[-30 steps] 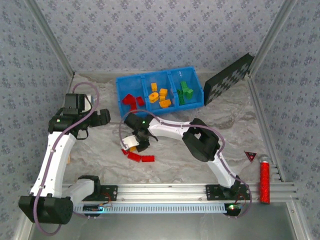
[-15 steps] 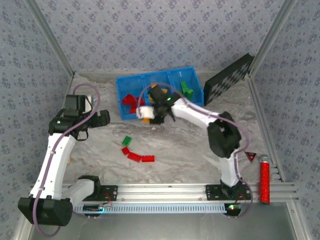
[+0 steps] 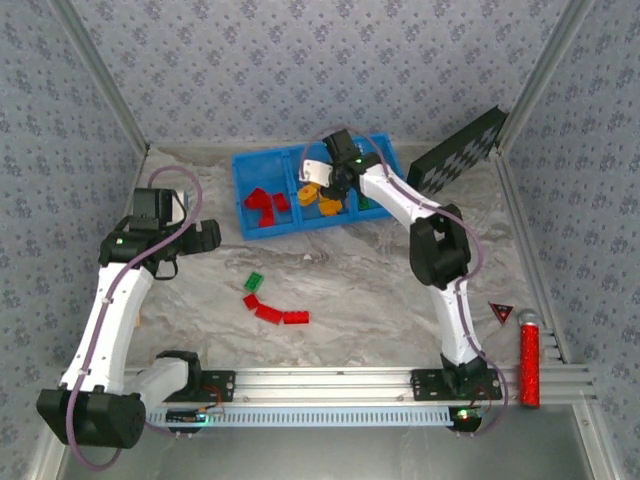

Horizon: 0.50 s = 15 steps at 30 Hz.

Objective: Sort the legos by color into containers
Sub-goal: Place the lego in the container.

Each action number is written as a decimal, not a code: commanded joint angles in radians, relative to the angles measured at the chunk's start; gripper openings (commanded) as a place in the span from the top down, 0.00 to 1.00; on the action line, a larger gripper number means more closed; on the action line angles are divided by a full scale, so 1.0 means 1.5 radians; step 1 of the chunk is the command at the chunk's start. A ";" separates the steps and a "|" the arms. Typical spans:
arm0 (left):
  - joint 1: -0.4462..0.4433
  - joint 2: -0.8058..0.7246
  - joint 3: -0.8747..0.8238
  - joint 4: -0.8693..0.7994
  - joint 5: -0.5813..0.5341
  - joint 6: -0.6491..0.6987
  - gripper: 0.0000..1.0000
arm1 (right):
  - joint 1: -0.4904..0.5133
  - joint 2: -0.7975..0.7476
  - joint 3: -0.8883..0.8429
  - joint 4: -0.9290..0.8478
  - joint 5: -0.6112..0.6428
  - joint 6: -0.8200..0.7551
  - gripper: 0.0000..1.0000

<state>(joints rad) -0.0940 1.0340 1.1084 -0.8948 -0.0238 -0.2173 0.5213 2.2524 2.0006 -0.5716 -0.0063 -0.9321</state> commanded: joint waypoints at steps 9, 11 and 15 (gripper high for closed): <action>-0.004 -0.005 0.013 -0.016 -0.002 0.012 0.01 | 0.011 0.090 0.099 -0.056 0.035 -0.033 0.67; -0.004 -0.005 0.013 -0.016 0.000 0.012 0.01 | 0.011 0.085 0.100 -0.065 0.034 -0.032 0.60; -0.004 -0.015 0.005 -0.012 -0.001 0.016 0.01 | 0.007 0.035 0.093 -0.075 0.000 -0.020 0.47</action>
<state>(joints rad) -0.0940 1.0340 1.1084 -0.9035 -0.0273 -0.2165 0.5354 2.3745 2.1185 -0.6323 0.0269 -0.9668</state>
